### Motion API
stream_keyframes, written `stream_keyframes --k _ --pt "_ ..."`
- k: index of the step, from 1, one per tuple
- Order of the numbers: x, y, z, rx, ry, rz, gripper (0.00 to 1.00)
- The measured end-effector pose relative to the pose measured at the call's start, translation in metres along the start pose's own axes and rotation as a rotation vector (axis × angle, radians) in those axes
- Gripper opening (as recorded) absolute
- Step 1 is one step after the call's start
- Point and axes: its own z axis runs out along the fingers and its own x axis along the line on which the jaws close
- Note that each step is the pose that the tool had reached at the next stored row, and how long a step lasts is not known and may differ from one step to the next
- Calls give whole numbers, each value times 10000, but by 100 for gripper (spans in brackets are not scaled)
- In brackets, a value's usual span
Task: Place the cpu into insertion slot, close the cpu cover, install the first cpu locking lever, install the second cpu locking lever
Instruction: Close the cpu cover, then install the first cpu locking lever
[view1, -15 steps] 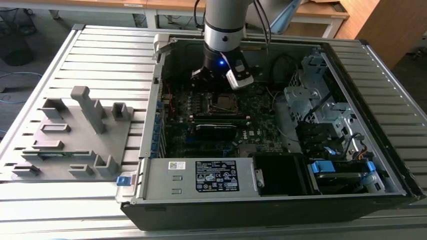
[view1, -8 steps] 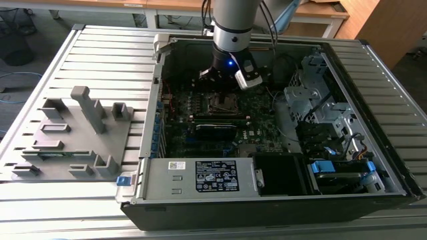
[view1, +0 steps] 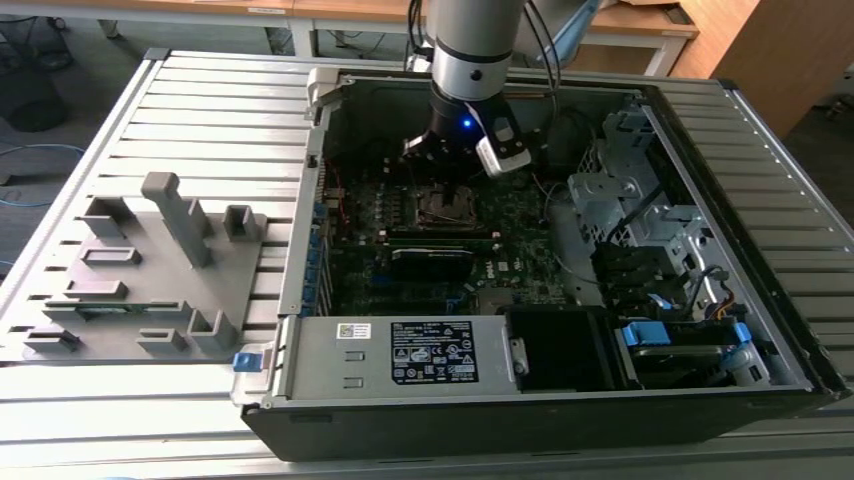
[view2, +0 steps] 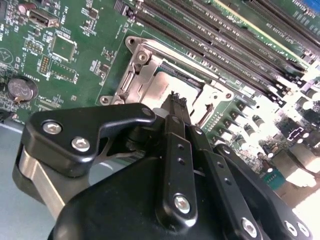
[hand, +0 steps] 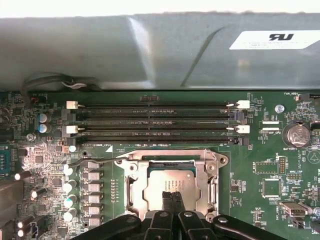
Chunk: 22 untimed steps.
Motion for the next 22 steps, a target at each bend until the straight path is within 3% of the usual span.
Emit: stream_keyframes --k 5,7,22 --pt "0 0 3 -1 -56 0 11" --pt "1 0 0 -3 -117 0 11" --pt "1 0 -26 -3 -117 0 11"
